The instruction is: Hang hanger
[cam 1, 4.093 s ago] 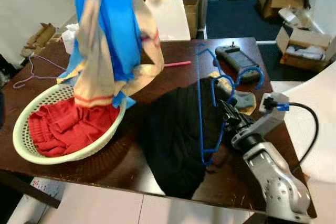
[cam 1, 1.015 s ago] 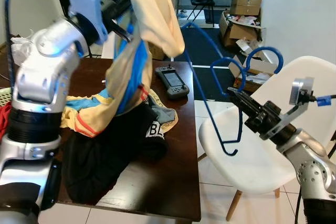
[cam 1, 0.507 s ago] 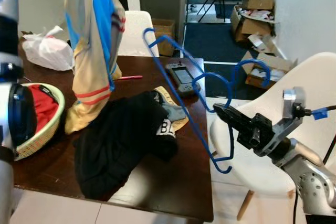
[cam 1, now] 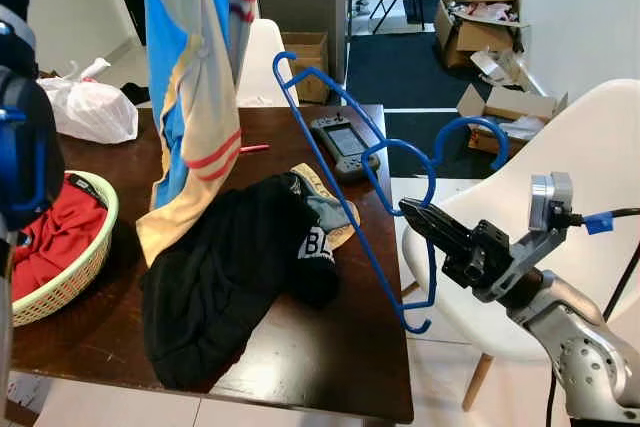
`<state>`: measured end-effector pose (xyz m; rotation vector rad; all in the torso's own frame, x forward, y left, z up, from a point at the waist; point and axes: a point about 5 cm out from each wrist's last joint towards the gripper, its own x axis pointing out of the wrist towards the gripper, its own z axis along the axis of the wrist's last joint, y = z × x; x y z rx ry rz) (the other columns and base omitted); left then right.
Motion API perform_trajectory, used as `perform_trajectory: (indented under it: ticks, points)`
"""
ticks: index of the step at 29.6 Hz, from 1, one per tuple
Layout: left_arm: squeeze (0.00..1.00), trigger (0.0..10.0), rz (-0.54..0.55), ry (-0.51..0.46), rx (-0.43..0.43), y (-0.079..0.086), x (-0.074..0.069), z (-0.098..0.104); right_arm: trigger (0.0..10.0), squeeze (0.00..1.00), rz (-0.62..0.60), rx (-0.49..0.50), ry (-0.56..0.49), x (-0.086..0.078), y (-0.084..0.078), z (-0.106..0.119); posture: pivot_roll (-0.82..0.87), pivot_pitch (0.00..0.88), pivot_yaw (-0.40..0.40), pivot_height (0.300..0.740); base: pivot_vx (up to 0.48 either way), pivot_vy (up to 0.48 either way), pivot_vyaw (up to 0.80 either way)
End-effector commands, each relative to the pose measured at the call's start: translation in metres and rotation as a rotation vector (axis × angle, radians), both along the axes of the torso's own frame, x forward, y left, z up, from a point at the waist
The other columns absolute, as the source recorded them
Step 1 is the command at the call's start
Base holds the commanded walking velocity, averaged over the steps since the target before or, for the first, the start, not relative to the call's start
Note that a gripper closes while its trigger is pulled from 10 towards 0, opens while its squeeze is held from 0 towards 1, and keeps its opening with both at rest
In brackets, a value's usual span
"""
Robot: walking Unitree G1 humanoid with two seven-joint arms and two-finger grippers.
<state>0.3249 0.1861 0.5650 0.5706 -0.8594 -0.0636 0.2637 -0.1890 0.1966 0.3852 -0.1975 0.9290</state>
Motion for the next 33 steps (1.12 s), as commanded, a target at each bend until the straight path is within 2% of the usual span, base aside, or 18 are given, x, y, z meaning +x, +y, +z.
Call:
perform_trajectory:
  ticks: [1, 7, 11, 13, 15, 22, 24, 26, 29, 31, 32, 33]
  points:
    - [0.00, 10.0, 0.035, -0.069, -0.020, 0.013, -0.013, 0.013, 10.0, 0.00, 0.003, 0.001, -0.009, 0.003, 0.004, 0.001, 0.06, 0.000, 0.078, 0.740, 0.000, 0.000, 0.00]
    - [0.00, 10.0, 0.069, -0.081, 0.004, 0.011, -0.017, 0.020, 10.0, 0.00, 0.018, -0.008, 0.014, 0.008, 0.011, -0.004, 0.08, 0.000, 0.083, 0.740, 0.000, 0.000, 0.00]
    - [0.00, 10.0, 0.077, -0.100, 0.022, -0.002, -0.023, 0.031, 10.0, 0.00, 0.005, -0.037, 0.071, 0.011, 0.024, -0.021, 0.07, 0.000, 0.113, 0.740, 0.000, 0.000, 0.00]
    - [0.00, 10.0, 0.029, -0.120, 0.019, -0.018, -0.029, 0.040, 10.0, 0.00, 0.002, -0.055, 0.109, 0.009, 0.035, -0.034, 0.06, 0.000, 0.123, 0.740, 0.000, 0.000, 0.00]
    - [0.00, 10.0, -0.040, -0.141, 0.010, -0.033, -0.035, 0.047, 10.0, 0.00, 0.002, -0.056, 0.123, 0.007, 0.039, -0.038, 0.05, 0.000, 0.135, 0.740, 0.000, 0.000, 0.00]
    - [0.00, 10.0, -0.108, -0.161, 0.003, -0.043, -0.038, 0.050, 10.0, 0.00, -0.002, -0.051, 0.140, 0.006, 0.041, -0.042, 0.04, 0.000, 0.139, 0.740, 0.000, 0.000, 0.00]
    - [0.00, 10.0, -0.137, -0.145, -0.024, -0.040, -0.034, 0.046, 10.0, 0.00, -0.001, -0.058, 0.149, 0.006, 0.041, -0.044, 0.05, 0.000, 0.134, 0.740, 0.000, 0.000, 0.00]
    - [0.00, 10.0, -0.176, -0.080, -0.115, -0.020, -0.020, 0.031, 10.0, 0.00, 0.016, -0.079, 0.164, 0.004, 0.045, -0.048, 0.05, 0.000, 0.119, 0.740, 0.000, 0.000, 0.00]
    - [0.00, 10.0, -0.176, -0.080, -0.115, -0.020, -0.020, 0.031, 10.0, 0.00, 0.016, -0.079, 0.164, 0.004, 0.045, -0.048, 0.05, 0.000, 0.119, 0.740, 0.000, 0.000, 0.00]
    - [0.00, 10.0, -0.164, -0.044, -0.181, 0.007, -0.011, 0.016, 10.0, 0.00, 0.034, -0.096, 0.169, 0.004, 0.050, -0.050, 0.06, 0.000, 0.100, 0.740, 0.000, 0.000, 0.00]
    - [0.00, 10.0, -0.164, -0.044, -0.181, 0.007, -0.011, 0.016, 10.0, 0.00, 0.034, -0.096, 0.169, 0.004, 0.050, -0.050, 0.06, 0.000, 0.100, 0.740, 0.000, 0.000, 0.00]
    - [0.00, 10.0, -0.130, -0.033, -0.204, 0.026, -0.008, 0.008, 10.0, 0.00, 0.043, -0.101, 0.170, 0.004, 0.053, -0.050, 0.07, 0.000, 0.090, 0.740, 0.000, 0.000, 0.00]
